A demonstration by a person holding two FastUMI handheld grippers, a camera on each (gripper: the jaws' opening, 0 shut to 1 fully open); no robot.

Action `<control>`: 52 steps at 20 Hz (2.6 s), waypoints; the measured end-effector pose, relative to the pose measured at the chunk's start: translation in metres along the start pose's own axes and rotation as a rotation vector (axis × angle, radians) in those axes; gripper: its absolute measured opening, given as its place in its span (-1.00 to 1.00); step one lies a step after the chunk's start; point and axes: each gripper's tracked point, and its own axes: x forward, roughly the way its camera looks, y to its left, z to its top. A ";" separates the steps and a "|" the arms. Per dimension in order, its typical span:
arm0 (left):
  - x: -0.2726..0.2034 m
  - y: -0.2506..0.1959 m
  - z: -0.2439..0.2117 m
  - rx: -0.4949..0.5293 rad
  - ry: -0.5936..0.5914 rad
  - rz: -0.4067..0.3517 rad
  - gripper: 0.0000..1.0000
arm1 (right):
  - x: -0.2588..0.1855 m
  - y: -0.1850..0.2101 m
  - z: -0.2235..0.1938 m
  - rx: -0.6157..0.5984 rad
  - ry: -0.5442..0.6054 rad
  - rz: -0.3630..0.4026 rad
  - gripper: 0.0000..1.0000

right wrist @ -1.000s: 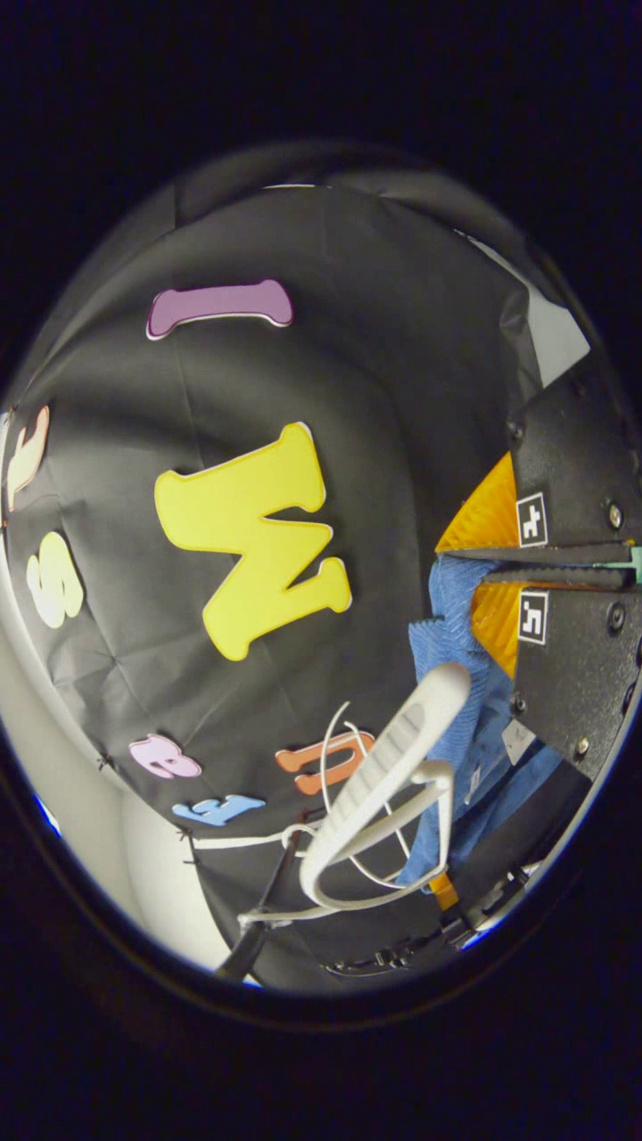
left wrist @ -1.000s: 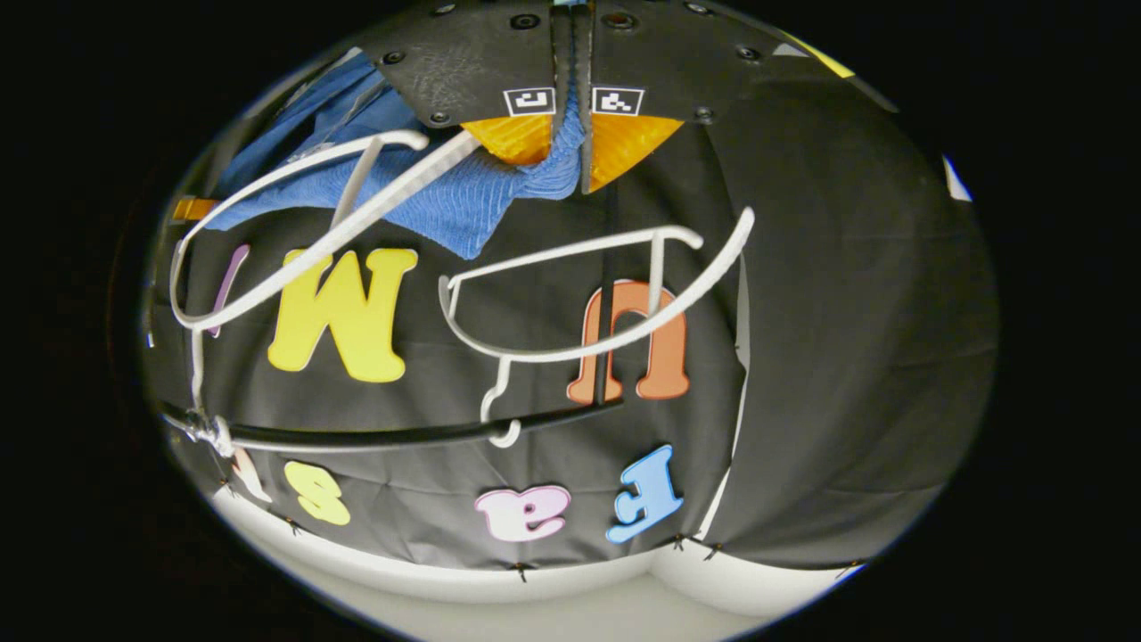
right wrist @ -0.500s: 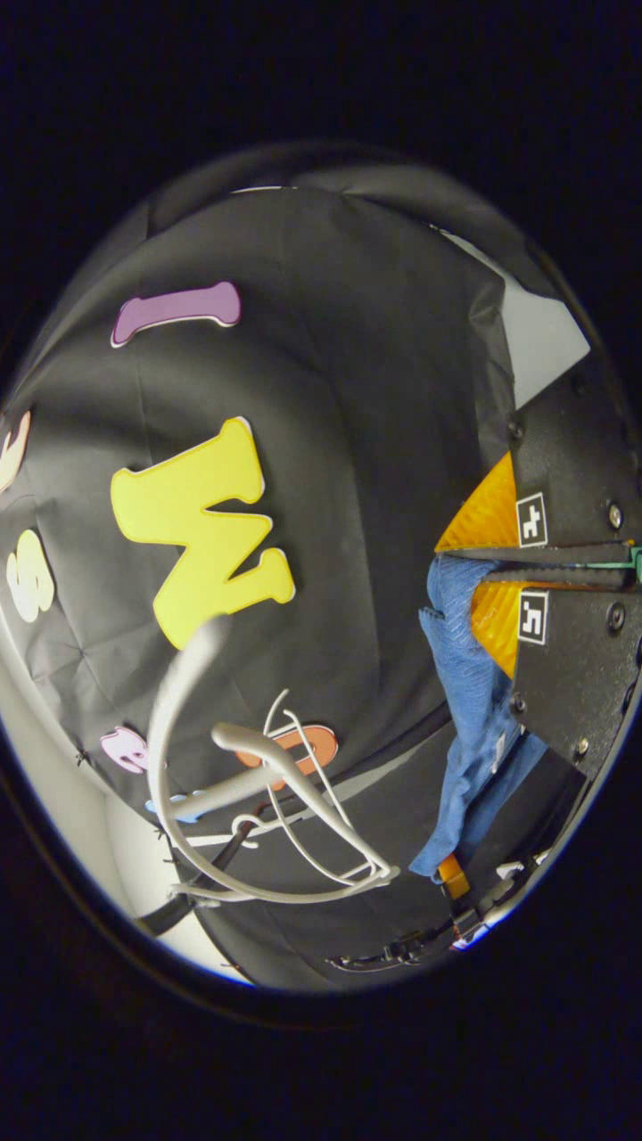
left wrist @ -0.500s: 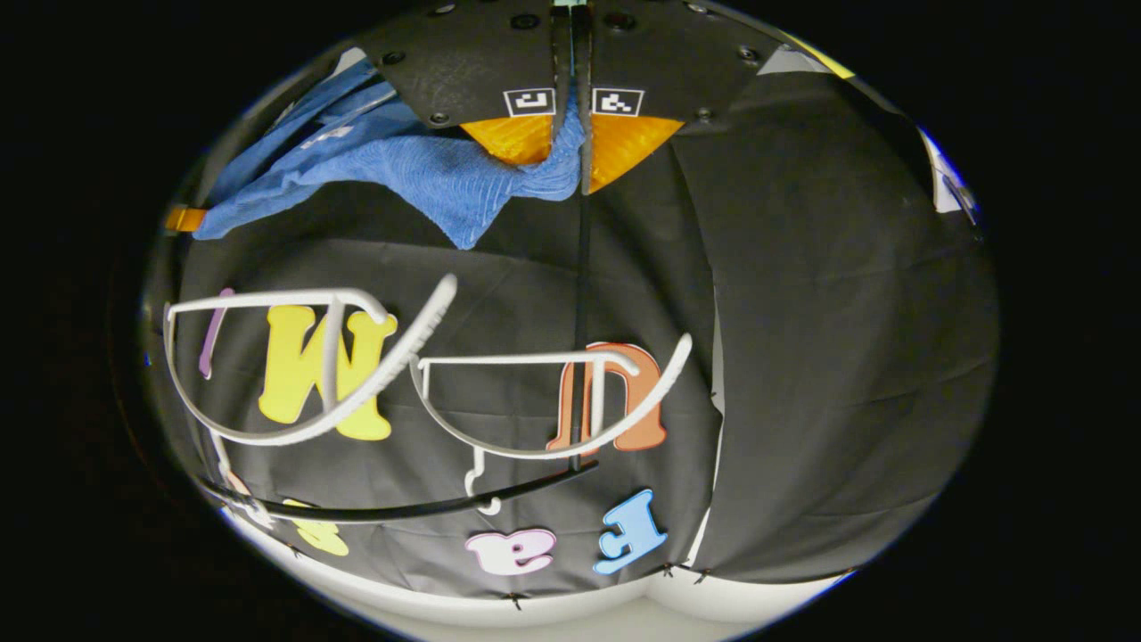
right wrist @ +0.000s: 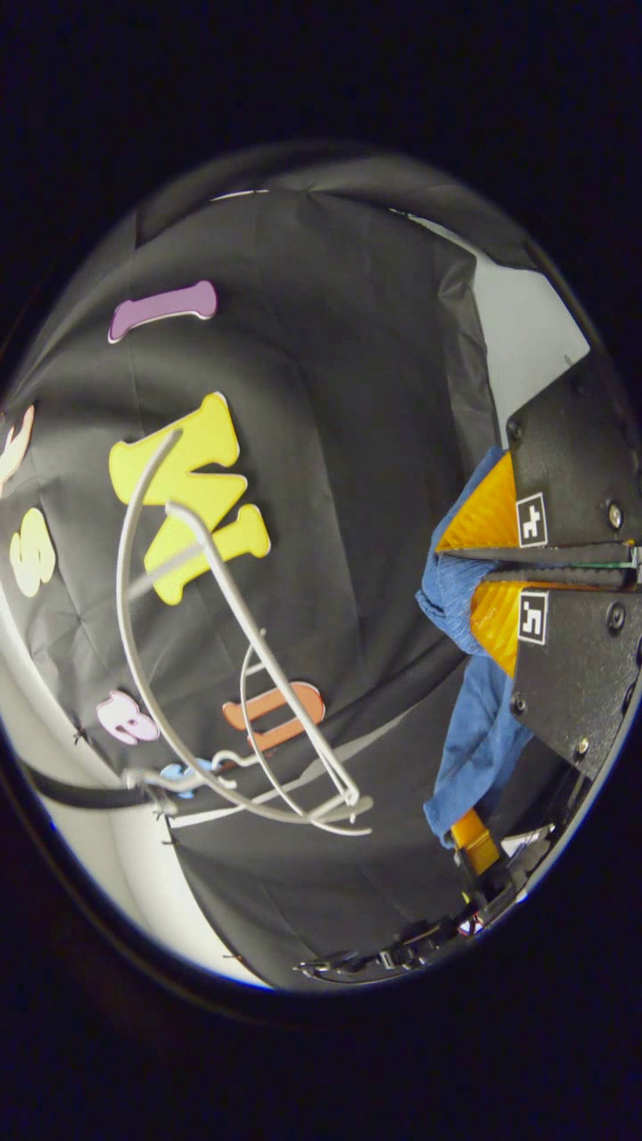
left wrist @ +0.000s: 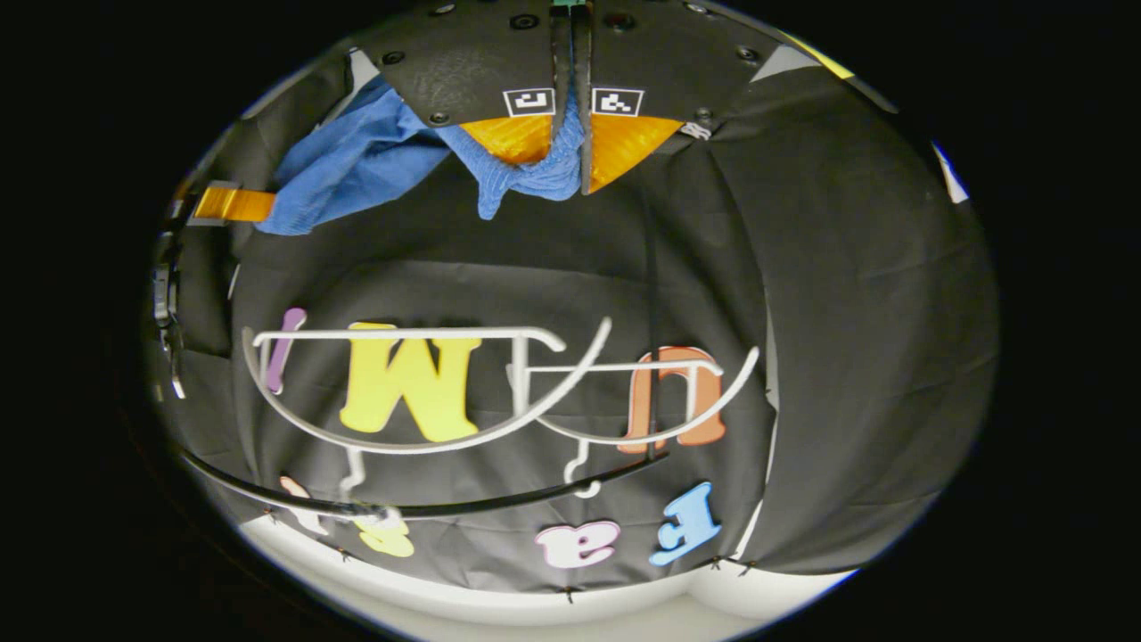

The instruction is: Grasp the clothes on the hanger with both hands and then place them into the laundry hamper below.

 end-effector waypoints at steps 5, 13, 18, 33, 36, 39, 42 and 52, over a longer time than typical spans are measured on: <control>-0.017 -0.049 0.000 0.003 0.000 -0.132 -0.98 | -0.011 0.058 -0.021 -0.042 0.009 0.055 -0.89; -0.013 -0.073 -0.063 -0.083 0.069 -0.215 -0.97 | 0.002 0.062 -0.088 0.024 0.089 0.072 -0.90; -0.004 -0.067 -0.151 -0.118 0.192 -0.215 -0.98 | 0.019 0.027 -0.161 0.039 0.221 0.015 -0.90; -0.022 -0.044 -0.381 -0.177 0.680 -0.110 -0.97 | 0.042 -0.054 -0.356 -0.005 0.646 -0.220 -0.89; -0.033 -0.041 -0.398 -0.154 0.743 -0.082 -0.96 | 0.033 -0.057 -0.366 -0.008 0.695 -0.265 -0.84; -0.034 -0.040 -0.396 -0.130 0.753 -0.077 -0.97 | 0.030 -0.060 -0.366 -0.019 0.696 -0.267 -0.84; -0.037 -0.038 -0.394 -0.117 0.756 -0.082 -0.92 | 0.031 -0.065 -0.362 -0.013 0.661 -0.289 -0.78; -0.057 -0.022 -0.378 -0.097 0.701 -0.063 0.94 | 0.016 -0.054 -0.350 -0.036 0.585 -0.314 0.54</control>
